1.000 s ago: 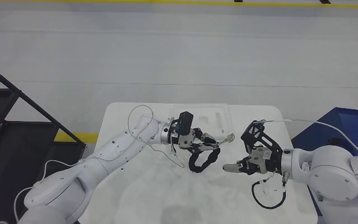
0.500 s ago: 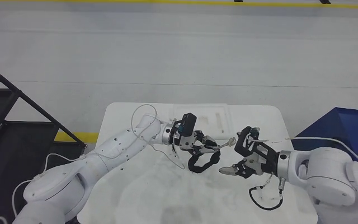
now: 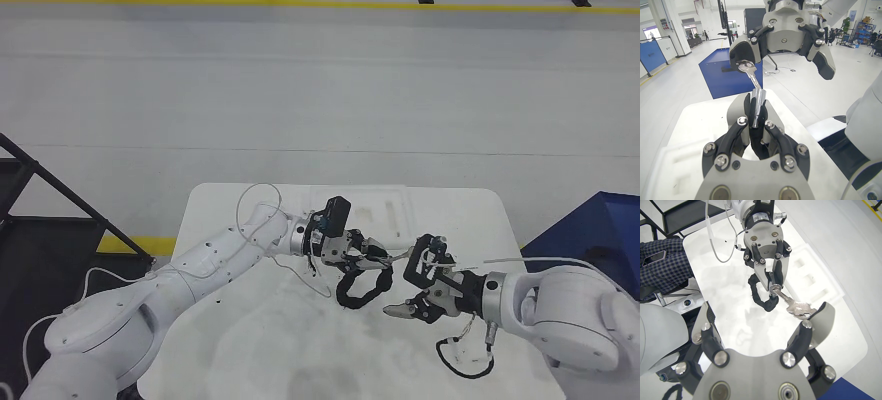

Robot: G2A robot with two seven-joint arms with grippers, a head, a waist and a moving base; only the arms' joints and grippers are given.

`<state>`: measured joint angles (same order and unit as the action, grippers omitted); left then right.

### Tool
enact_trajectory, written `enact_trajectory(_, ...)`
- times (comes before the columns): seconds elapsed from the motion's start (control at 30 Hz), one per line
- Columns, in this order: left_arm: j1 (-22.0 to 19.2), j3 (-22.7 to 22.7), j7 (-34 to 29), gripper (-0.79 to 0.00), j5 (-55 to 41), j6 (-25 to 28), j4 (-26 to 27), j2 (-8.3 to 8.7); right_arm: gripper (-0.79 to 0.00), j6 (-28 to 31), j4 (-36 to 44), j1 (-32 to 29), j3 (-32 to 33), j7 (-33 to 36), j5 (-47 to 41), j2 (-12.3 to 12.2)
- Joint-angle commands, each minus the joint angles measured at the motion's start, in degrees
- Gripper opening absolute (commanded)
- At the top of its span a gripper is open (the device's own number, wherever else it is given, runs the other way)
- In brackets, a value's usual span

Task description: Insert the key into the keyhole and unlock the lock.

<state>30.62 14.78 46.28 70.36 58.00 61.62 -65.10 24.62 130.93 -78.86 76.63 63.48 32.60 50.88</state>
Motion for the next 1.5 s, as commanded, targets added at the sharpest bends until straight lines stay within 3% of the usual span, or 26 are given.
enact_trajectory(0.0,0.01,0.04,0.01,-0.785,-0.31,0.00,-0.39,-0.10,0.000,-0.32,0.27,0.07,-0.09,0.00,0.18,-0.04)
enact_trajectory(0.63,-0.10,0.34,0.00,-0.785,-0.55,0.00,-2.78,-1.08,0.000,-1.97,2.70,1.66,-3.35,1.63,2.54,-0.36)
enact_trajectory(1.47,-2.07,-1.25,-0.20,-0.785,2.14,0.00,-4.45,-2.57,0.000,-5.16,0.62,9.33,-9.74,4.15,3.98,0.12)
